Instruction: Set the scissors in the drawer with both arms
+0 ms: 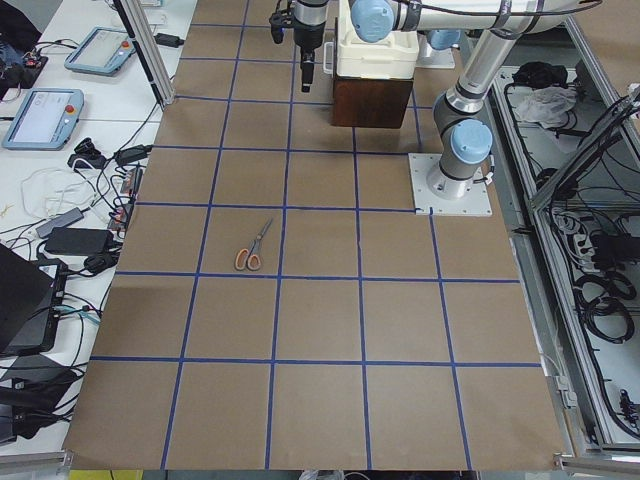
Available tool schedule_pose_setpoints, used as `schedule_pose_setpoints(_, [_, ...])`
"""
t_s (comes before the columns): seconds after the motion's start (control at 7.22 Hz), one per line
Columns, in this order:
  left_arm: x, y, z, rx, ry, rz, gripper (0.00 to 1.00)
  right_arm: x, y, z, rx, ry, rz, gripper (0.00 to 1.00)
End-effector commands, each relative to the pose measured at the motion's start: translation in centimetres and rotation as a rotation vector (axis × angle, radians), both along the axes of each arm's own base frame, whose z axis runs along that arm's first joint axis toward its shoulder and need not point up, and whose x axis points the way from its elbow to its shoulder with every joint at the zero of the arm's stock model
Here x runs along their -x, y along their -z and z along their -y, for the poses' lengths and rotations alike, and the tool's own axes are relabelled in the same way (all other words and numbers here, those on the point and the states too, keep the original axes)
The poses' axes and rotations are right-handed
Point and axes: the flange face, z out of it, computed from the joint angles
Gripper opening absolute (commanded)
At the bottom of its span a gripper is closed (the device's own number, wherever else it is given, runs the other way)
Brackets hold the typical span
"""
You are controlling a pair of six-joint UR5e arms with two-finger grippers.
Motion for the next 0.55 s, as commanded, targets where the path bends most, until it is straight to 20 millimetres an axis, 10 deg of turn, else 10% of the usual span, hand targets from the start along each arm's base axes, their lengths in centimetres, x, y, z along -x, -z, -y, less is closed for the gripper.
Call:
schedule_pose_setpoints(0.0, [0.0, -0.3, -0.4, 0.002, 0.000, 0.002, 1.00, 0.0, 0.1, 0.0, -0.001, -0.001, -0.003, 1.00])
schedule_pose_setpoints(0.42, [0.0, 0.0, -0.2, -0.006, 0.000, 0.005, 1.00, 0.1, 2.0, -0.2, -0.041, -0.174, 0.007, 1.00])
